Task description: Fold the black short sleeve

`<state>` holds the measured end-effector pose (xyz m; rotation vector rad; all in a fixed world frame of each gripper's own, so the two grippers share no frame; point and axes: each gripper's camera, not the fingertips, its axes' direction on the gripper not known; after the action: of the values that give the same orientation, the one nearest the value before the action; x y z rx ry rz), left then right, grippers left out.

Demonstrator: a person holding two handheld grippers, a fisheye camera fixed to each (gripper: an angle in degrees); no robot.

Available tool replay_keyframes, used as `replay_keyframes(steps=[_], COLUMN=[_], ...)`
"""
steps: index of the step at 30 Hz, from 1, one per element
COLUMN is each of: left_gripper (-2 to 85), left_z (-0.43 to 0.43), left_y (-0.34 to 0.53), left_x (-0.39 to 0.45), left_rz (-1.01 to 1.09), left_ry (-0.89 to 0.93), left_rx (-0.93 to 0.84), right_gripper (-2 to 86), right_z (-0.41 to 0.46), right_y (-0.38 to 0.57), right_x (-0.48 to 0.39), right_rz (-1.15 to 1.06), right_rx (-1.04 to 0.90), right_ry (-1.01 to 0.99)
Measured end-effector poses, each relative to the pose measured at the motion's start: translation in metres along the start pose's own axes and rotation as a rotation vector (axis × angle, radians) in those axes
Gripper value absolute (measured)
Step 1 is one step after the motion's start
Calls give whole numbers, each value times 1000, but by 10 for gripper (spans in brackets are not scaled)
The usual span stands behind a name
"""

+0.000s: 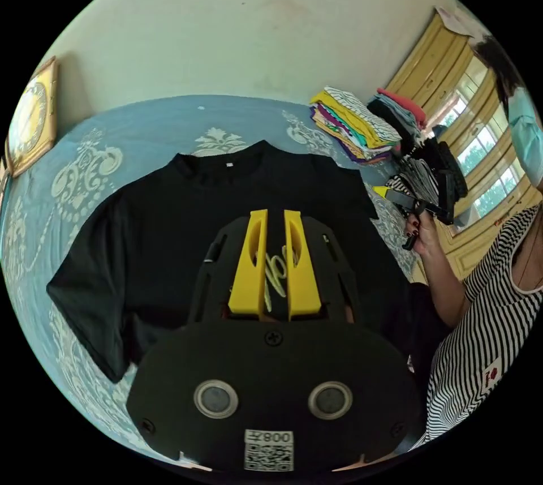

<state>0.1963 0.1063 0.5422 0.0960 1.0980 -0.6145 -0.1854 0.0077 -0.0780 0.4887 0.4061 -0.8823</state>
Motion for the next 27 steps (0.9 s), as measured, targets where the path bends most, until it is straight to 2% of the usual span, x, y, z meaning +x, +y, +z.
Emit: replay_keyframes(steps=[2,5,11,16,22,27], left_gripper=[44,53,66,76,80,53], left_z=[54,123,248,321,382,411], left_y=[-53,-111,-189,-218,-236,-239], left_x=[36,85,161,190,208,214], left_rz=[149,324,525,619,681,730], left_ry=[95,180,225,184,203,152], left_rx=[-48,-115,-267,-394,-476,-514], right_gripper=[72,89,88,86,74,60], right_z=[-36,-59,-66,-53,-59,-63], right_y=[16,35,48,49,50,52], right_x=[35,66,86,94,98,100], right_rz=[86,194,242,270,283,281], right_rx=[49,-8,-127,-189,-215,-215], right_ry=[64,115,97,-7,44,65])
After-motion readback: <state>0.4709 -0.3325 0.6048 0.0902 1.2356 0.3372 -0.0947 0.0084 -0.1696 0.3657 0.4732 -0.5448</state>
